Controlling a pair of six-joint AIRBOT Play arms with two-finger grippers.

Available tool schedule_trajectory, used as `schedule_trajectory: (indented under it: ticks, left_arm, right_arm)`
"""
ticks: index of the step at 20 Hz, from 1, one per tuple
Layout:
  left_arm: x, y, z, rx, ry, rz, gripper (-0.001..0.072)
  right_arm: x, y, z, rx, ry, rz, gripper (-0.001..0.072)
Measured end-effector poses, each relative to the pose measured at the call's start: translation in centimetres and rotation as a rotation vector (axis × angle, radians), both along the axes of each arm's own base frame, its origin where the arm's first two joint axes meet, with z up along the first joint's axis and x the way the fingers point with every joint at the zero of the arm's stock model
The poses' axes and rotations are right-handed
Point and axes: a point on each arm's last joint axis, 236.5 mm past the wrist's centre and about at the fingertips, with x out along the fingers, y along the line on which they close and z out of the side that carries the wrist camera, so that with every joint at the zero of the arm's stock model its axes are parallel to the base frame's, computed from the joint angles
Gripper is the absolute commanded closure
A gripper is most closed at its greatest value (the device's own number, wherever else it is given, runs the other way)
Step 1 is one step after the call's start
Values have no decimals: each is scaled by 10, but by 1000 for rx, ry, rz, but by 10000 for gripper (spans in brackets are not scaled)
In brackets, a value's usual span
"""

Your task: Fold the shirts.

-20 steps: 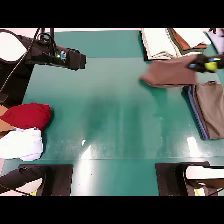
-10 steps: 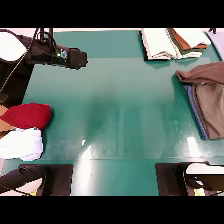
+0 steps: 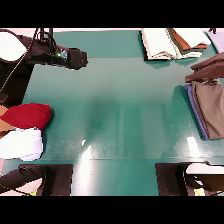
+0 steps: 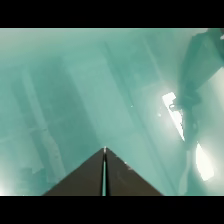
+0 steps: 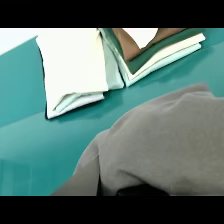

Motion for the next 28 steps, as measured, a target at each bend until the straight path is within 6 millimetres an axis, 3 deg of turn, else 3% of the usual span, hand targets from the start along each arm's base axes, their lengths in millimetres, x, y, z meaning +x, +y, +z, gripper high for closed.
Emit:
schedule_trajectory:
  ticks: [2,5,12,14,15,17,19,21,23,25,28]
  left_arm:
    - [0,0,-1,3,2,-2,681]
    - [-1,0,-1,12,-1,-9,680]
    - [-1,0,-2,36,-20,-33,680]
    - [-1,1,-2,43,-25,-39,680]
    - [-1,0,-2,45,-27,-42,680]
    - [-1,1,-2,49,-30,-45,680]
    - [-1,0,-2,50,-32,-46,680]
    - [-1,0,-1,48,-37,-46,680]
    - [0,0,-1,49,-38,-46,680]
    - [0,0,0,47,-40,-46,680]
    - [0,0,0,48,-40,-46,680]
  right_arm:
    - [-12,-1,3,-4,8,-9,693]
    - [-39,-10,-11,-23,75,-55,694]
    - [-139,-25,-83,-63,344,-206,681]
    - [-173,-26,-108,-74,437,-250,274]
    - [-187,-26,-119,-76,476,-269,114]
    - [-212,-28,-134,-73,529,-311,96]
    - [-225,-29,-136,-74,540,-344,96]
    - [-221,-26,-124,-79,500,-351,97]
    - [-197,-11,-103,-75,409,-307,97]
    - [-161,24,-80,-48,303,-205,97]
    - [-114,103,-56,-8,192,26,99]
